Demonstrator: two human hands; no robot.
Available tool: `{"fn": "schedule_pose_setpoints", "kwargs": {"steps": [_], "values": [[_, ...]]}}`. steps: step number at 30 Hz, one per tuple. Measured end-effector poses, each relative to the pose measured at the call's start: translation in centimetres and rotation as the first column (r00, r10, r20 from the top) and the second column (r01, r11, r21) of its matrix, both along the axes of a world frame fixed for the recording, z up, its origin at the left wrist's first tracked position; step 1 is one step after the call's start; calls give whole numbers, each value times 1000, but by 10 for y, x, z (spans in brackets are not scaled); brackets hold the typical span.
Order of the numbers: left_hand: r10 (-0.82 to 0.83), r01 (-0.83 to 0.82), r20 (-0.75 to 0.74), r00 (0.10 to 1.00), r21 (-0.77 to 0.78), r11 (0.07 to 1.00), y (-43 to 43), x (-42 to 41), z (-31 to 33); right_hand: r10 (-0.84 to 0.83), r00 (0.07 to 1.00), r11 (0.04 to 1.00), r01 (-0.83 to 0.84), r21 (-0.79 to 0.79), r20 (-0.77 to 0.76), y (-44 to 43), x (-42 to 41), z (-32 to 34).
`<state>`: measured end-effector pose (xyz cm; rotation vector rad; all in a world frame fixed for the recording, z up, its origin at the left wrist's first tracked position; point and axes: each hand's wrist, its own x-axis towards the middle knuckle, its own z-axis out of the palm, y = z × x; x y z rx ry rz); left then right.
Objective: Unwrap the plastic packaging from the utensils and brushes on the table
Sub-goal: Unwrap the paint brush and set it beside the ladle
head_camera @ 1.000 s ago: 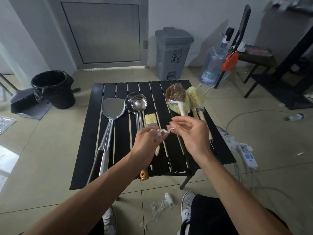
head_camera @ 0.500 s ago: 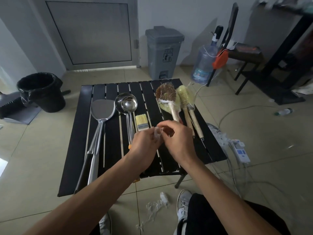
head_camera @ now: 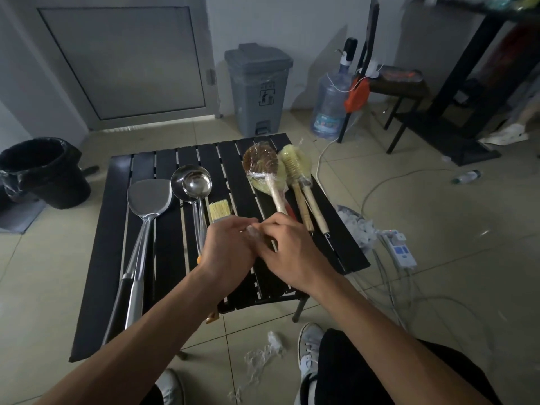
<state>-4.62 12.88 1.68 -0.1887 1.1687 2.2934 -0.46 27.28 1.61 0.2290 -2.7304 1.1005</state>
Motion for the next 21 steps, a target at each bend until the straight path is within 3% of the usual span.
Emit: {"fn": "schedule_pose_setpoints", "kwargs": {"steps": [4, 7, 9, 11, 13, 17, 19, 21], "values": [[-117, 108, 77, 990, 114, 988, 12, 1, 8, -42, 995, 998, 37, -60, -87, 23, 0, 5], [-143, 142, 34, 989, 39, 989, 24, 0, 10, -124, 982, 990, 112, -85, -145, 46, -3, 6], [-122, 122, 7, 993, 9, 993, 31, -1, 11, -319, 928, 937, 278, -213, -193, 77, -11, 8], [-130, 130, -22, 991, 8, 991, 36, -3, 9, -540, 821, 812, 449, -372, -188, 122, -23, 10], [-158, 158, -82, 984, -6, 987, 38, -5, 4, -688, 720, 685, 602, -410, -93, 169, -33, -2], [-189, 173, -188, 964, -101, 980, 39, -9, -14, -798, 485, 450, 874, -182, 358, 226, -46, -86], [-191, 161, -237, 953, -137, 977, 40, -10, -17, -739, 447, 422, 890, -170, 504, 236, -51, -123], [-175, 134, -250, 952, -173, 976, 39, -13, -19, -707, 463, 473, 872, -130, 534, 241, -60, -141]]}}
